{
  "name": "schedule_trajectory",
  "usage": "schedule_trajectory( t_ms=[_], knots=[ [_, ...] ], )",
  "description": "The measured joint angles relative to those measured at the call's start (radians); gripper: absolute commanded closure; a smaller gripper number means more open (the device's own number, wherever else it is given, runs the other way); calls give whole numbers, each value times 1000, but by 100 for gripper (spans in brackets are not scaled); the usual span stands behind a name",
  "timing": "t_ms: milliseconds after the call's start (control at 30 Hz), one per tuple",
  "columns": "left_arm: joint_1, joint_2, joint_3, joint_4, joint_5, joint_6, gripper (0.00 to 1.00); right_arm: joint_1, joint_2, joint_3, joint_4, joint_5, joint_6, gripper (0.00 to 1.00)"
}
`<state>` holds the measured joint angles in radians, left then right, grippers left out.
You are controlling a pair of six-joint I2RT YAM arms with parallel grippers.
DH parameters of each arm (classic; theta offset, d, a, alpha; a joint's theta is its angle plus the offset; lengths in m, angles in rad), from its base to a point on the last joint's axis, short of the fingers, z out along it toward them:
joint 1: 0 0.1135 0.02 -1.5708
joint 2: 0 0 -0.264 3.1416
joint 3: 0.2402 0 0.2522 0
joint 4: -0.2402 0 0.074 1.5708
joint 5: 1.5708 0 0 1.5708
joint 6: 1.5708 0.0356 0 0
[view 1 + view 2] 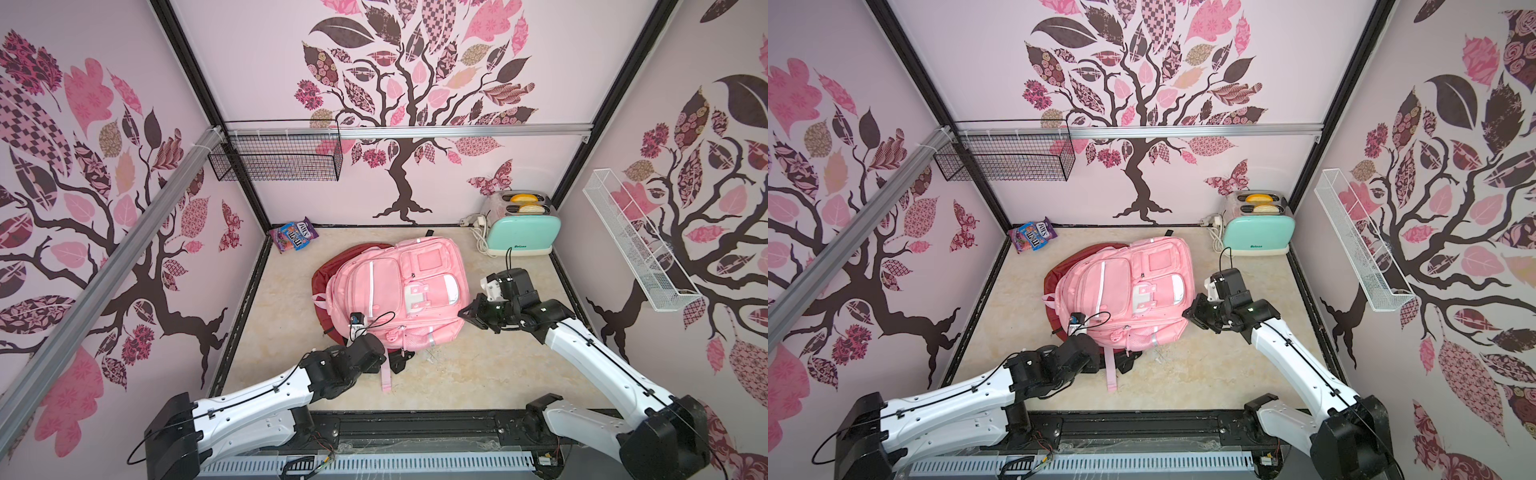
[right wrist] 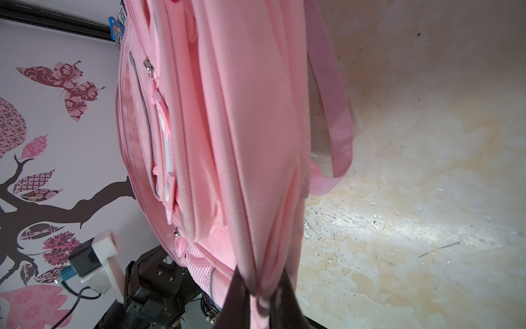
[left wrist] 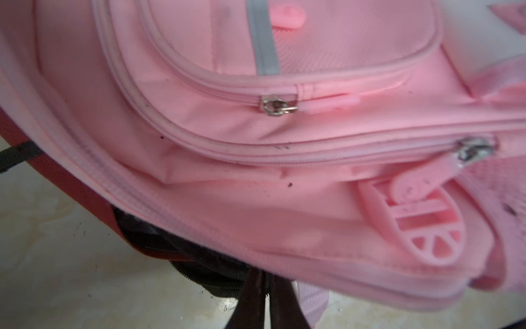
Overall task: Zip up the backpack
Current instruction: Adjust the backpack on the backpack.
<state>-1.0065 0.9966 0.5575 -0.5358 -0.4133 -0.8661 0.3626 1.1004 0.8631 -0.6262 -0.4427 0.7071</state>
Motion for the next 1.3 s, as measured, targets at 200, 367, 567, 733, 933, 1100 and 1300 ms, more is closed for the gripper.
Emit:
schedule_trajectory(
  t_ms=[200, 367, 567, 733, 933, 1100, 1300],
  knots=[
    [85, 109, 0, 57, 37, 22, 95, -2, -24, -29, 4, -5, 6, 100],
    [215, 201, 0, 148, 146, 62, 96, -6, -31, -81, 31, -13, 24, 100],
    [286, 307, 23, 250, 238, 111, 96, -13, -31, -87, 48, -4, 37, 100],
    [290, 210, 26, 237, 277, 150, 82, -19, -18, -65, 39, -1, 61, 100],
    [184, -58, 44, 143, 224, 171, 51, -14, 10, -11, 41, -11, 148, 100],
    [35, -137, 43, 89, 169, 132, 46, -11, 33, 47, 40, -19, 222, 100],
    [-94, -43, 43, 90, 143, 100, 50, -8, 34, 127, 34, -18, 277, 100]
  ],
)
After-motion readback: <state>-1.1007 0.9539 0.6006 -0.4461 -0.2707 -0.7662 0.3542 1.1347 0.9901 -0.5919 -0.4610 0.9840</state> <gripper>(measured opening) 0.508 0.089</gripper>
